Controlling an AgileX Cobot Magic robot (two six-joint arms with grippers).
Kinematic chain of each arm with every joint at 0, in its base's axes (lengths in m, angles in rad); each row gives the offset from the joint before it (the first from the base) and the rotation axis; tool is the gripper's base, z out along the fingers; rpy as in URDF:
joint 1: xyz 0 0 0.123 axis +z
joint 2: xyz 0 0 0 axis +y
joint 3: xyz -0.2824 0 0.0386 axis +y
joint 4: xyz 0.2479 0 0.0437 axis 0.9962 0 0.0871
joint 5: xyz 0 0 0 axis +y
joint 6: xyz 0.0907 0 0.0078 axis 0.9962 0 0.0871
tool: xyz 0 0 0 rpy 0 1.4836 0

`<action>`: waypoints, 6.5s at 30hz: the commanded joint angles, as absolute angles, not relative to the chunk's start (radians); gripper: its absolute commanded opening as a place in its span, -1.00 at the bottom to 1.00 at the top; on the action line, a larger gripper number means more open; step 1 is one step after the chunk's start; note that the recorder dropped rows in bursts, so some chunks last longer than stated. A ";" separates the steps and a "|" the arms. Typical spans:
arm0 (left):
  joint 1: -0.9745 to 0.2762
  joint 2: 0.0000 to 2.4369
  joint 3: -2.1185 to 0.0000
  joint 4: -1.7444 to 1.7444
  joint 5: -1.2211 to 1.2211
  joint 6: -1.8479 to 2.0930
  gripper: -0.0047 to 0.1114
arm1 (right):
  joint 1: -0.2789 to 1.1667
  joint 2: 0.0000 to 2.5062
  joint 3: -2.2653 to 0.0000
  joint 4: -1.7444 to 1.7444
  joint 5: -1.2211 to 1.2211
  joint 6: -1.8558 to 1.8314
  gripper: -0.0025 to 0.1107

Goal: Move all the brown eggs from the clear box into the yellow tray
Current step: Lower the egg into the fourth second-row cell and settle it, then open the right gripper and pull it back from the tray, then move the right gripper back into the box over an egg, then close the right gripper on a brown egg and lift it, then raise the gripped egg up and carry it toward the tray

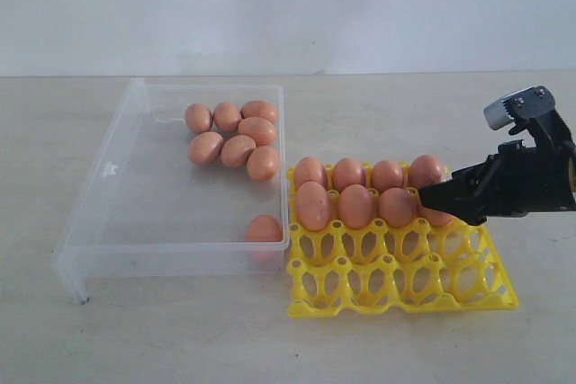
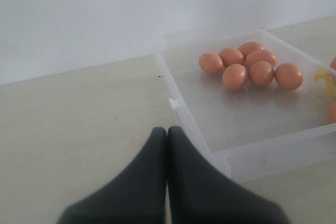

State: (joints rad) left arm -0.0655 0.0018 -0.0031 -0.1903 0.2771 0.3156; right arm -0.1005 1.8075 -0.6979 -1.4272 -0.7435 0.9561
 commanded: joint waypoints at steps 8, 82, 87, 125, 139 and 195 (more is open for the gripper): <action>-0.067 0.000 0.000 -0.198 0.260 0.306 -0.99 | -0.107 1.751 -0.700 -1.436 -0.782 1.134 0.18; -0.071 0.000 0.000 -0.198 0.260 0.306 -0.99 | 0.739 2.231 -1.976 0.023 0.839 -0.016 -0.39; -0.071 0.000 0.000 -0.198 0.260 0.306 -0.99 | 0.737 2.246 -1.976 -0.006 0.787 0.134 0.12; -0.071 0.000 0.000 -0.198 0.260 0.306 -0.99 | 0.662 2.457 -1.976 0.075 0.609 0.444 -0.96; -0.071 0.000 0.000 -0.198 0.260 0.306 -0.99 | 0.950 2.238 -1.915 -0.522 0.549 0.660 -0.96; -0.071 0.000 0.000 -0.198 0.260 0.306 -0.99 | -0.269 1.638 -0.809 -1.353 -1.158 1.322 -0.96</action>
State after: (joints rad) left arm -0.0655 0.0018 -0.0031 -0.1903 0.2771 0.3156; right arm -0.3580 1.6405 -0.8383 -1.2934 -1.1583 1.4140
